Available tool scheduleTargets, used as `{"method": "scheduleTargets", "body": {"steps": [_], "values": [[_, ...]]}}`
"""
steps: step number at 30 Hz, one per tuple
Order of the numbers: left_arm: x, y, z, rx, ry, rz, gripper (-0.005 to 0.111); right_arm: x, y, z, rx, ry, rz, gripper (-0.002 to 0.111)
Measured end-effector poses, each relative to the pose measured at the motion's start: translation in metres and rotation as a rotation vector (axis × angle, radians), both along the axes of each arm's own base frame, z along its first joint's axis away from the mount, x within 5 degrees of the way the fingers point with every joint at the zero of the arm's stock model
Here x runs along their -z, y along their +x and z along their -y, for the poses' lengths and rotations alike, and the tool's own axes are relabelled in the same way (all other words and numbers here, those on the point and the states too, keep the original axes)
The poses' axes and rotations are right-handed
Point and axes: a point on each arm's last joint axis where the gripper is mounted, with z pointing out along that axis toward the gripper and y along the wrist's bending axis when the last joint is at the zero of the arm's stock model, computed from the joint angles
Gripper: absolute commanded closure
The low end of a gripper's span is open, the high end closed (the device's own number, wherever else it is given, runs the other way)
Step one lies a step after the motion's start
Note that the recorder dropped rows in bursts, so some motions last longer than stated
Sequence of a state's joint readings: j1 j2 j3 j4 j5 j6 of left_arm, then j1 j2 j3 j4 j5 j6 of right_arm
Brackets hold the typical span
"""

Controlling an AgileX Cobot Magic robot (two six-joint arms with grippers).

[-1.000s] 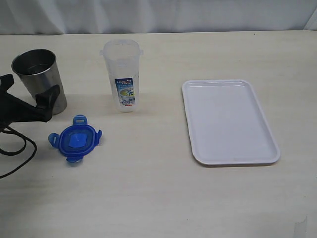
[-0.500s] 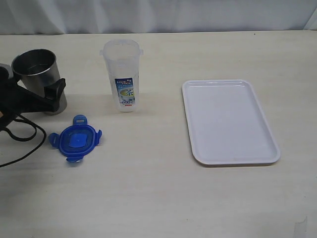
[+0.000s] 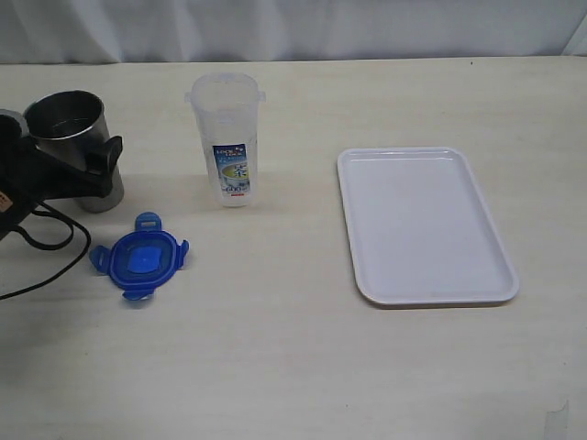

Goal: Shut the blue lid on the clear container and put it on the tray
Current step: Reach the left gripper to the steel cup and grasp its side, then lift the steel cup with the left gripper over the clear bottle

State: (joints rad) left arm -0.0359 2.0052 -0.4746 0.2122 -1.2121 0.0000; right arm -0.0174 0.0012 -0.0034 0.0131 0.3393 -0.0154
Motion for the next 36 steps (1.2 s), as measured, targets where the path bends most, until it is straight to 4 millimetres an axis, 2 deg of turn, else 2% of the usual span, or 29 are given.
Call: {"method": "scheduleTargets", "body": {"steps": [5, 22, 36], "values": [[0.010, 0.000, 0.000, 0.000, 0.002, -0.033, 0.002, 0.000, 0.000, 0.000, 0.000, 0.000, 0.000, 0.101], [0.003, 0.015, 0.001, 0.000, 0.000, 0.021, 0.002, 0.000, 0.000, 0.000, 0.000, 0.000, -0.001, 0.101], [0.002, 0.016, 0.001, 0.004, 0.000, 0.025, 0.002, 0.000, 0.000, 0.000, 0.000, 0.000, -0.002, 0.101]]}}
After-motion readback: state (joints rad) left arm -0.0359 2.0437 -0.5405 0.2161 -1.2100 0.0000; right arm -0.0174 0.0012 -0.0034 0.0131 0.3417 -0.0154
